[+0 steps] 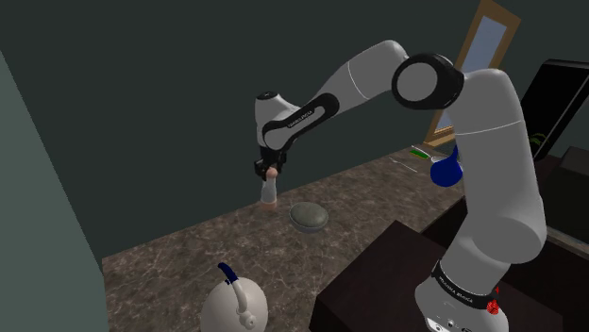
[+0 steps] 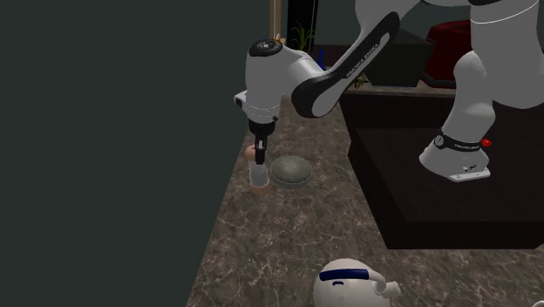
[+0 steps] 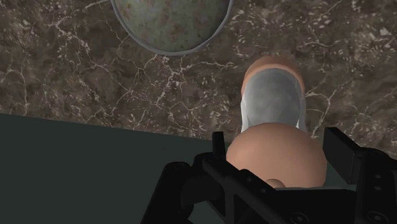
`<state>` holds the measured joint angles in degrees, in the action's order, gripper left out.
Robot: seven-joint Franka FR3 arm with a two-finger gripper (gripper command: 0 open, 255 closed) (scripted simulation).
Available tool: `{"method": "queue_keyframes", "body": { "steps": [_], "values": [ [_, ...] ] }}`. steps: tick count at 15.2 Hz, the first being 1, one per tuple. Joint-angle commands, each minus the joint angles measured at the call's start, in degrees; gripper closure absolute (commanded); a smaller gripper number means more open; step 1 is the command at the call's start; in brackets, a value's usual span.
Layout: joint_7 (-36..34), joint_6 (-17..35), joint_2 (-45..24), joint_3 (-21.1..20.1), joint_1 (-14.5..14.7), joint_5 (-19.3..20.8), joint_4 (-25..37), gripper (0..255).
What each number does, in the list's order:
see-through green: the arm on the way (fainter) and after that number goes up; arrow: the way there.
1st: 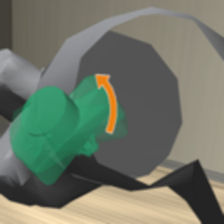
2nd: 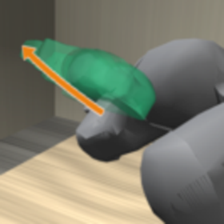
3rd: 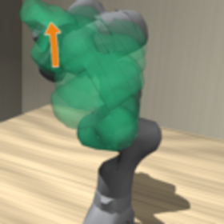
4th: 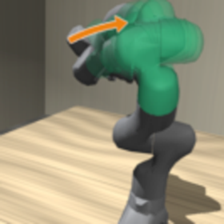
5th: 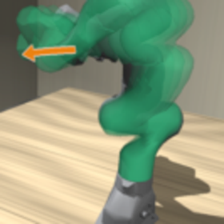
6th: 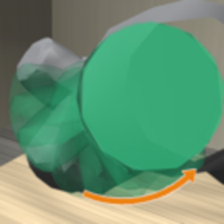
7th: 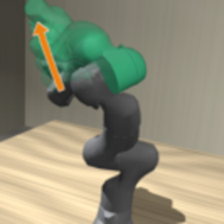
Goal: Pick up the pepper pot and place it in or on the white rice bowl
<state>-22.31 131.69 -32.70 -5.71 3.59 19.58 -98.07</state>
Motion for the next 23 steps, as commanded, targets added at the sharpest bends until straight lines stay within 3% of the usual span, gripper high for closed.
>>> {"method": "queue_keyframes", "body": {
  "steps": [1,12,23],
  "values": [
    [0.4,-1.0,1.1,-0.2,-0.1,-0.3,-0.1,255],
    [2.3,-6.8,5.4,-0.9,-0.5,-1.8,1.6,255],
    [11.4,-2.6,26.6,0.9,-7.5,-4.7,-21.7,255]
  ]
}}
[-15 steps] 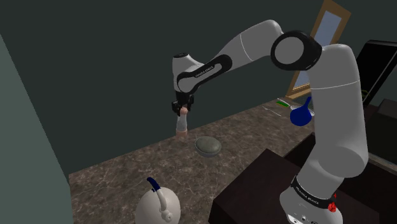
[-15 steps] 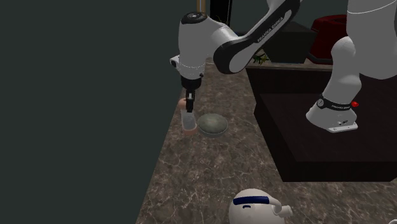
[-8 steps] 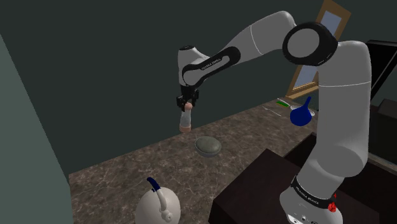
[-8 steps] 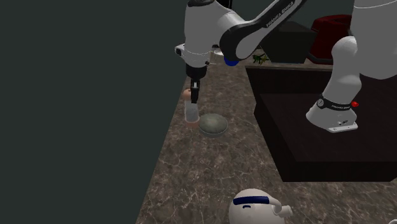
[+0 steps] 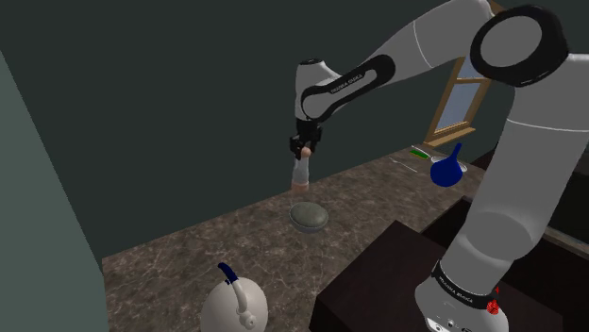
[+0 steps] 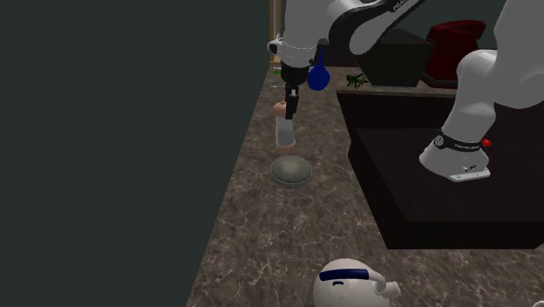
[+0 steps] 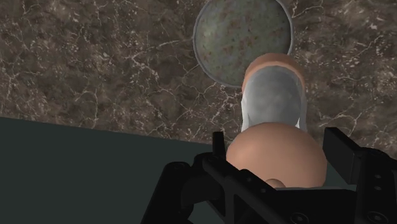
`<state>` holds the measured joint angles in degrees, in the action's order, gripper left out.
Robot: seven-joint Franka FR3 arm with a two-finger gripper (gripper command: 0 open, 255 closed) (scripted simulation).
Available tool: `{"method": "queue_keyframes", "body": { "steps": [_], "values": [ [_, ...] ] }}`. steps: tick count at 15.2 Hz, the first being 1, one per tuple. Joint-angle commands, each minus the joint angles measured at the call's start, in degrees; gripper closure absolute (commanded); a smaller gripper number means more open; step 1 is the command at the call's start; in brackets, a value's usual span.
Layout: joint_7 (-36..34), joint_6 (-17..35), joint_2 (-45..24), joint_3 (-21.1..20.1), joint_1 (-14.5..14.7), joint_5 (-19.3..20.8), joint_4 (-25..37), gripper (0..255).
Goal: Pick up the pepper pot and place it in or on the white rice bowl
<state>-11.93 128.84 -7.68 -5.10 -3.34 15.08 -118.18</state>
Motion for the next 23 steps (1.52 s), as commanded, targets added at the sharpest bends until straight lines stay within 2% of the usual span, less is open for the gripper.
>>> {"method": "queue_keyframes", "body": {
  "steps": [1,4,23],
  "values": [
    [2.1,0.3,3.4,0.7,-1.1,-0.6,-3.2,255],
    [6.0,0.2,9.4,2.2,-2.9,-1.5,-8.4,255],
    [1.1,13.9,0.4,2.9,-3.1,3.0,-13.4,255]
  ]
}}
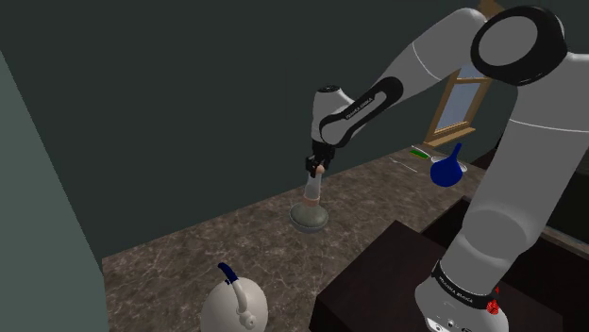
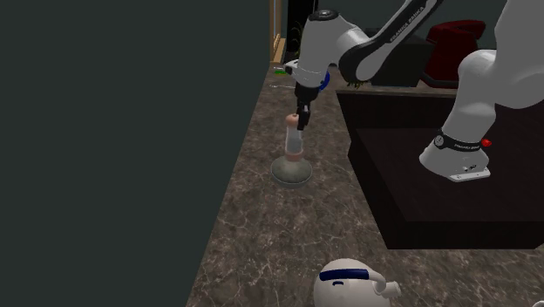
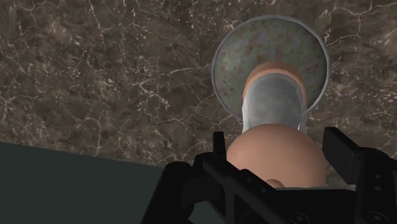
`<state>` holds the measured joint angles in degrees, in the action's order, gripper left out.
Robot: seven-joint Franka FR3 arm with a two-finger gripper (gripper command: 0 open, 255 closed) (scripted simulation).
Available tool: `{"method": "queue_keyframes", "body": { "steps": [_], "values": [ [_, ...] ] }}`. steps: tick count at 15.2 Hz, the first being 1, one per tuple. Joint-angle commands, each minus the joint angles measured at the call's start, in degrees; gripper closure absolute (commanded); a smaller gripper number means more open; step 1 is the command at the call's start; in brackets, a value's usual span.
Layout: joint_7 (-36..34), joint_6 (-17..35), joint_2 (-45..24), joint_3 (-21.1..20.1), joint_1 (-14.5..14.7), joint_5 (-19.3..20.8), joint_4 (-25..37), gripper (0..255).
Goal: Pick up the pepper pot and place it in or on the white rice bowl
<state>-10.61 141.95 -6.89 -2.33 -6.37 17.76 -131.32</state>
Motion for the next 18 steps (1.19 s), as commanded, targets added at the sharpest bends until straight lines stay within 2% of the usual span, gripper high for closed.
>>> {"method": "queue_keyframes", "body": {
  "steps": [1,8,16,17,18],
  "values": [
    [-0.5,1.4,-1.0,0.2,0.0,0.6,-0.4,255],
    [-2.9,6.0,-5.2,0.9,0.2,2.9,-1.0,255],
    [-2.9,6.0,-5.2,0.9,0.2,2.9,-1.0,255],
    [-2.9,6.0,-5.2,0.9,0.2,2.9,-1.0,0],
    [-2.9,6.0,-5.2,0.9,0.2,2.9,-1.0,0]
  ]
}}
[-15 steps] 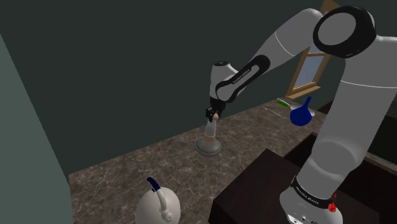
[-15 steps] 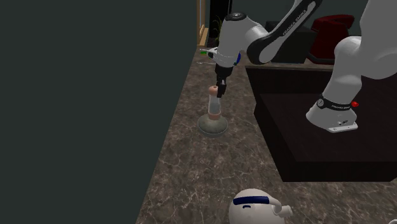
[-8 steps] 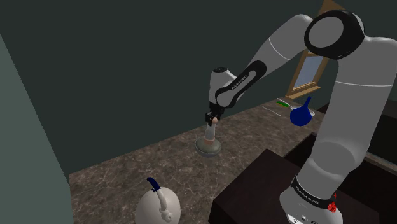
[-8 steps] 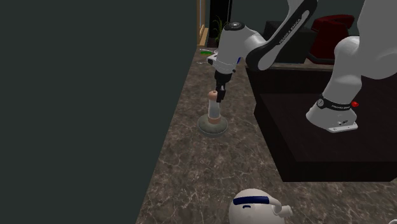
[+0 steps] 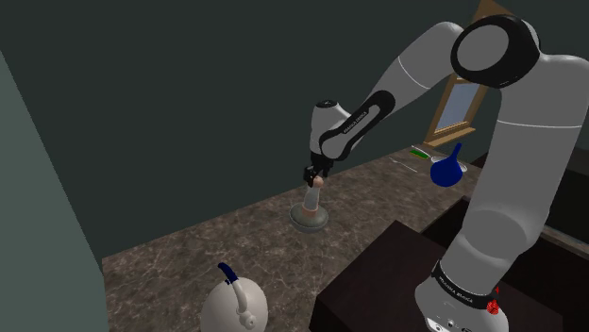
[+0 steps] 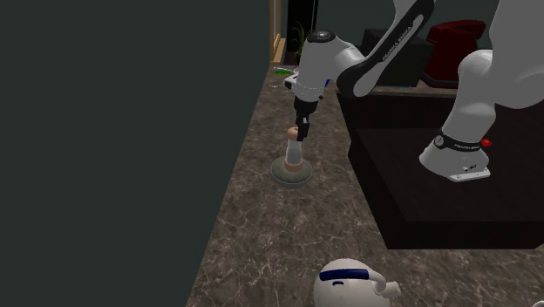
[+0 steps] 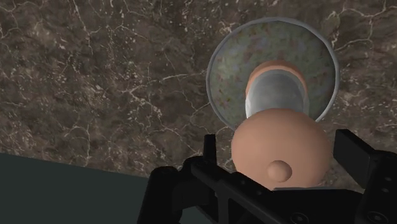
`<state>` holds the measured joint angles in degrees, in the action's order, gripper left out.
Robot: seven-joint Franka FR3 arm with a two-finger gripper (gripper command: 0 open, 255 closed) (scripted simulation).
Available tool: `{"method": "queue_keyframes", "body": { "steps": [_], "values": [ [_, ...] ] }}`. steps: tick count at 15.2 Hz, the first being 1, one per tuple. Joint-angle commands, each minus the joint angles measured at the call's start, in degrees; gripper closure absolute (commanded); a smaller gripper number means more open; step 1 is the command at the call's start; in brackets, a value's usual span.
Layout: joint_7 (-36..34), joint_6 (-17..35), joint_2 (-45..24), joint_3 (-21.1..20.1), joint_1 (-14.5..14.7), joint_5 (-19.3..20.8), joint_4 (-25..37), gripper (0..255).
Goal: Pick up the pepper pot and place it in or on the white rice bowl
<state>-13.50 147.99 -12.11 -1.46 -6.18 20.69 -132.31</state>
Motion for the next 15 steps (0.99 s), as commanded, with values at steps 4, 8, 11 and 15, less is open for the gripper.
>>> {"method": "queue_keyframes", "body": {
  "steps": [4,8,11,15],
  "values": [
    [0.0,0.0,0.0,0.0,0.0,0.0,0.0,0],
    [2.0,-6.4,6.3,-1.3,0.3,-2.9,0.1,0],
    [2.0,-6.4,6.3,-1.3,0.3,-2.9,0.1,0],
    [2.0,-6.4,6.3,-1.3,0.3,-2.9,0.1,0]
  ]
}}
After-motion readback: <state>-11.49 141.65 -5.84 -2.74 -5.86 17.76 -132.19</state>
